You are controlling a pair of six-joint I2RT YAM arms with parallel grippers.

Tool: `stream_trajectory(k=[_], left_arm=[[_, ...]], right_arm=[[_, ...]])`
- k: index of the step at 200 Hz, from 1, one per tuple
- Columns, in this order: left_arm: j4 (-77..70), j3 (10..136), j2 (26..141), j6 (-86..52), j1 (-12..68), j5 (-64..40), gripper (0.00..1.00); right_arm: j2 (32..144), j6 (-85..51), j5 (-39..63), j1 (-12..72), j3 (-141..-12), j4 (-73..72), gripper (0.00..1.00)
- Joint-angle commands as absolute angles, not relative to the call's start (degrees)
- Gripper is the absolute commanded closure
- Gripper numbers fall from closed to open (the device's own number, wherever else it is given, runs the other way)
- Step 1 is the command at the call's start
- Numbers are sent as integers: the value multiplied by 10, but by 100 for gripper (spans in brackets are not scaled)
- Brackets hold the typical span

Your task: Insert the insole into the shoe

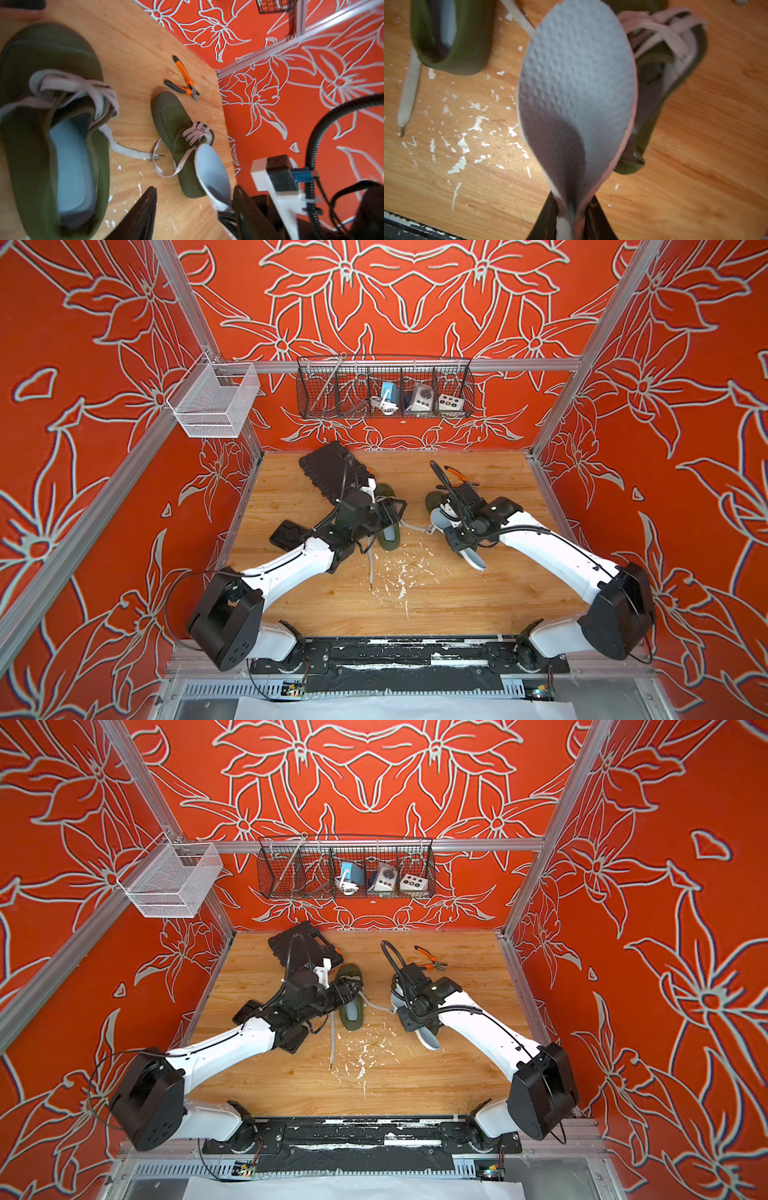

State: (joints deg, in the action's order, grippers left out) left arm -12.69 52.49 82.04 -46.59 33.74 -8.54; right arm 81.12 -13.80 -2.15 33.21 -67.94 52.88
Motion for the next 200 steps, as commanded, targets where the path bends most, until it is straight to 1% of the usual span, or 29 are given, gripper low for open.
stream_trajectory(k=[1, 32, 51, 72, 84, 133, 173, 200], left_arm=[[-25, 604, 878, -266, 377, -55, 44], [69, 742, 977, -66, 443, -8, 46], [129, 824, 1040, 13, 464, 6, 49], [174, 909, 1104, 44, 465, -7, 54], [196, 953, 1135, 57, 465, -15, 56], [294, 1122, 1260, 96, 466, -5, 53], [303, 1166, 1294, 111, 467, -7, 53], [295, 1177, 1311, 114, 467, 14, 50]], right_arm=[[778, -133, -54, 293, -681, 599, 79], [754, -129, -60, 232, -672, 633, 79], [742, -126, -45, 192, -657, 629, 80], [735, -121, -34, 153, -655, 632, 81], [733, -118, -32, 137, -657, 637, 81], [729, -106, -10, 81, -667, 650, 82], [737, -104, 1, 69, -674, 650, 83], [744, -103, 11, 68, -677, 650, 83]])
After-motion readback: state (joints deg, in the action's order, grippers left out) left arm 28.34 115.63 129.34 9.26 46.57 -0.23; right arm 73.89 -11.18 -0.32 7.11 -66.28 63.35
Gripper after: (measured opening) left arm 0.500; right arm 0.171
